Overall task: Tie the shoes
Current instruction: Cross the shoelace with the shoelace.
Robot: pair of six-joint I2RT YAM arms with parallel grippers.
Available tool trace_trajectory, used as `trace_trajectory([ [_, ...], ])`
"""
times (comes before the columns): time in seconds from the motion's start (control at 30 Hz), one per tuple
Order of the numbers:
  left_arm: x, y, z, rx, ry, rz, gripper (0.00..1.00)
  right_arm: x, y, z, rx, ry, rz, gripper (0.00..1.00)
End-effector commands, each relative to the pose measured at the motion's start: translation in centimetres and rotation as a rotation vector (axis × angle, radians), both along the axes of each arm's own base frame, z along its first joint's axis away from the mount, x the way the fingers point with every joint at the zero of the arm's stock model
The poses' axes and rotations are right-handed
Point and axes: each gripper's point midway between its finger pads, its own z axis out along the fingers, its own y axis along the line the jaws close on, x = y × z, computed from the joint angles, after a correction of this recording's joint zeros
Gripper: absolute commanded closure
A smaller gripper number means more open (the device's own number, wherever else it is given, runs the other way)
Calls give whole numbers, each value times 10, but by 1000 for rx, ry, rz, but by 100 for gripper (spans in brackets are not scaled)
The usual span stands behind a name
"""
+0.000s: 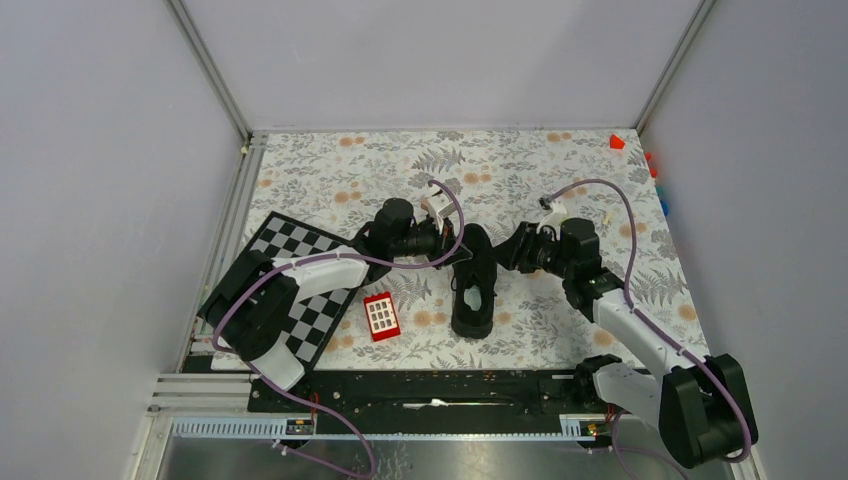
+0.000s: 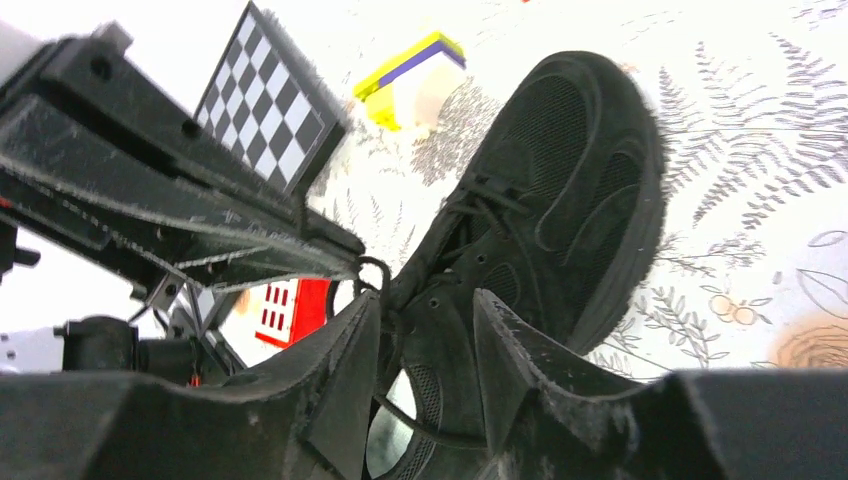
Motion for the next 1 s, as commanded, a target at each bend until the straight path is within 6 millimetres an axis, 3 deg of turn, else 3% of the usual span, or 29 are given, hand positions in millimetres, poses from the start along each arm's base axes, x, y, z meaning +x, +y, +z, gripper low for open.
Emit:
trace_trajectory([
  [0.0,7,-7,27,-55,-85,-11,100,13,-14,5,54,-1,-87,63],
  [0.1,7,-7,27,-55,-85,-12,100,11,-10,-7,75,52,-58,74],
  [0.27,7,-6,27,-55,-85,-11,100,7,10,-9,151,99,63,76],
  [0.97,7,-6,26,-49,-85,-11,100,-17,27,5,201,89,272,77],
])
